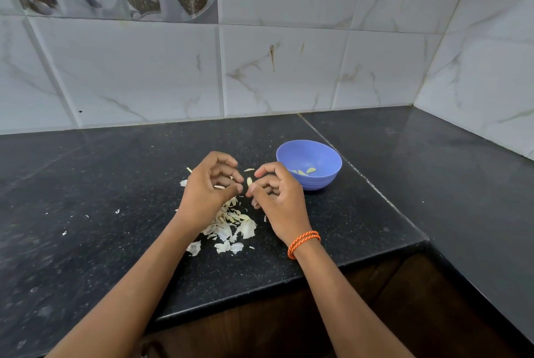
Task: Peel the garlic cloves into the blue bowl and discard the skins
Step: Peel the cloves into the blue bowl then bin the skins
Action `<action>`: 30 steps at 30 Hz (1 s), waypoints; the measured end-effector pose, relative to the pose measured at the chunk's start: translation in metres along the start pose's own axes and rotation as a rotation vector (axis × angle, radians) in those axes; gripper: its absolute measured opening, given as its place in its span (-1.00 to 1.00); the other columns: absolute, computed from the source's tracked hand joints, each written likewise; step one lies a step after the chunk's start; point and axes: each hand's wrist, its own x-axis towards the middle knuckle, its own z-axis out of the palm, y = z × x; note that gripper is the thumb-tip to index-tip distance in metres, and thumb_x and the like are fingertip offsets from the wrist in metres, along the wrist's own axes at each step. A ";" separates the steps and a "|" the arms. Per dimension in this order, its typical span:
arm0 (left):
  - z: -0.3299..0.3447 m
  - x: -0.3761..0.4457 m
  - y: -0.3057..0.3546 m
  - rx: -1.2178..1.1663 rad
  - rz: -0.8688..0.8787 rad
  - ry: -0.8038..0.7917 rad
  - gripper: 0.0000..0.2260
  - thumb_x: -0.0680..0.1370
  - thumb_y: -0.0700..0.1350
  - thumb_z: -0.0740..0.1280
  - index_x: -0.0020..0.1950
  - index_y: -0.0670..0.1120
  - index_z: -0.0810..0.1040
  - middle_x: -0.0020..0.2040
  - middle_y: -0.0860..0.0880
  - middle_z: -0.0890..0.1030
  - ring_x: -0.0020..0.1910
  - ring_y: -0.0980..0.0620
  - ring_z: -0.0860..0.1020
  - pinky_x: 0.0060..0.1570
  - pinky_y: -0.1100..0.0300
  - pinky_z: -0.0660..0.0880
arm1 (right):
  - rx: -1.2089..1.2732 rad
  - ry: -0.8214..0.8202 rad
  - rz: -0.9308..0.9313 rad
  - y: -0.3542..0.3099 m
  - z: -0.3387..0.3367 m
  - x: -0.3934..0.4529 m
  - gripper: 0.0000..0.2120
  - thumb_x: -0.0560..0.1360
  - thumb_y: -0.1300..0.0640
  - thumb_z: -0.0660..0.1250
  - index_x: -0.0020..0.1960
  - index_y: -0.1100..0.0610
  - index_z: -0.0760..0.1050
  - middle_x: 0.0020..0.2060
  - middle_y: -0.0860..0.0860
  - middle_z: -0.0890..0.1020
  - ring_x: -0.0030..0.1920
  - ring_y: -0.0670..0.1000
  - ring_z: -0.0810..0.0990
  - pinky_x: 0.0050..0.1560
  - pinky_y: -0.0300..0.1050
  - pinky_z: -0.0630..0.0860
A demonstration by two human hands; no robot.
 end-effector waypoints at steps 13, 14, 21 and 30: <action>0.001 -0.001 0.005 -0.068 -0.079 -0.071 -0.92 0.62 -0.21 0.49 0.01 -0.17 0.80 -0.12 -0.16 0.78 -0.21 -0.11 0.69 -0.08 -0.05 0.63 | 0.001 -0.008 -0.004 0.006 0.000 0.003 -0.84 0.61 0.37 0.36 0.11 0.18 0.62 -0.22 0.08 0.73 -0.26 0.05 0.70 -0.17 -0.08 0.66; 0.002 -0.001 0.005 -0.063 -0.081 -0.070 -0.92 0.62 -0.22 0.49 -0.01 -0.18 0.79 -0.12 -0.16 0.78 -0.23 -0.09 0.69 -0.10 -0.02 0.64 | 0.003 -0.007 -0.004 0.007 0.000 0.003 -0.84 0.61 0.38 0.36 0.10 0.19 0.65 -0.20 0.08 0.74 -0.25 0.05 0.70 -0.17 -0.08 0.67; 0.005 -0.001 0.003 -0.036 -0.041 -0.051 -0.93 0.62 -0.24 0.50 -0.04 -0.18 0.78 -0.16 -0.16 0.76 -0.25 -0.07 0.66 -0.15 0.06 0.65 | -0.065 0.000 -0.027 0.009 0.002 0.003 -0.74 0.60 0.38 0.32 0.15 0.18 0.72 -0.20 -0.01 0.74 -0.30 -0.03 0.66 -0.18 -0.12 0.68; 0.004 0.000 0.003 -0.101 -0.106 -0.014 -0.87 0.66 -0.27 0.41 0.10 -0.16 0.76 -0.03 -0.13 0.77 -0.05 -0.20 0.75 0.01 -0.18 0.68 | -0.023 -0.010 -0.011 0.005 0.000 0.001 -0.46 0.59 0.41 0.30 0.50 0.03 0.50 -0.22 0.07 0.71 -0.31 0.02 0.65 -0.10 -0.08 0.66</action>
